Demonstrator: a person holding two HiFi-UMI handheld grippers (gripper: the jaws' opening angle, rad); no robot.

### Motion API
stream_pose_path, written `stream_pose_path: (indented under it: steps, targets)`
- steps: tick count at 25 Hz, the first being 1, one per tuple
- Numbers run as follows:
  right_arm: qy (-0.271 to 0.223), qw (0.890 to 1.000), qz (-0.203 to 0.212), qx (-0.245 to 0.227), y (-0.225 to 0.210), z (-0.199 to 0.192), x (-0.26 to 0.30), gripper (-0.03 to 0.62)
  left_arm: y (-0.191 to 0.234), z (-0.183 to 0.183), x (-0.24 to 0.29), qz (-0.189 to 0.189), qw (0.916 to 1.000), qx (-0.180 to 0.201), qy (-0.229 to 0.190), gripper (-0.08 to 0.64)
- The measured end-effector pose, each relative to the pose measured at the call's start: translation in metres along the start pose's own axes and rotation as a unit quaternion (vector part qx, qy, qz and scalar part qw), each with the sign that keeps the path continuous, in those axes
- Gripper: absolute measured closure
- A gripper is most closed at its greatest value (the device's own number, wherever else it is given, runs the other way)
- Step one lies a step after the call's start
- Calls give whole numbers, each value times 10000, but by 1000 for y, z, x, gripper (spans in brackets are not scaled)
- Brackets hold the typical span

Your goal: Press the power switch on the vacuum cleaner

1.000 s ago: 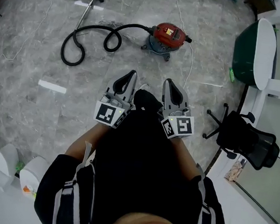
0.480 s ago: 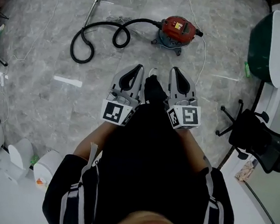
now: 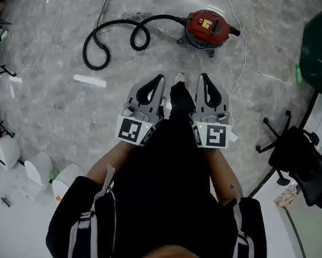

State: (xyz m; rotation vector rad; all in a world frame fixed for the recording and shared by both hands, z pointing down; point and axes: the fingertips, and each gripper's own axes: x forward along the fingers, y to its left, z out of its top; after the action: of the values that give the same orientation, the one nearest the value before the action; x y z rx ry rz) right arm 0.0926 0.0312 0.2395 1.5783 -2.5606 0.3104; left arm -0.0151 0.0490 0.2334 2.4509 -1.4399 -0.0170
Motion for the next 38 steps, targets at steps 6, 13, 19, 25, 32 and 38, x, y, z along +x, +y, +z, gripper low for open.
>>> stream_pose_path:
  steps: [6, 13, 19, 25, 32, 38]
  targets:
    - [8, 9996, -275, 106, -71, -26, 58, 574, 19, -15, 65, 40, 9998, 161, 91, 549]
    - [534, 9931, -88, 1044, -111, -101, 127, 574, 34, -62, 111, 149, 9978, -171, 631, 549]
    - [958, 9862, 478, 1264, -124, -151, 168, 574, 30, -99, 135, 140, 9946, -334, 971, 549]
    - [1249, 9876, 612, 733, -159, -197, 215, 574, 54, -112, 171, 354, 9947, -299, 923, 549]
    - [1636, 9831, 558, 606, -198, -245, 259, 574, 84, -134, 198, 467, 9935, -440, 942, 549]
    - [1865, 9806, 590, 164, -198, -289, 289, 574, 96, -156, 203, 556, 9924, -565, 946, 549]
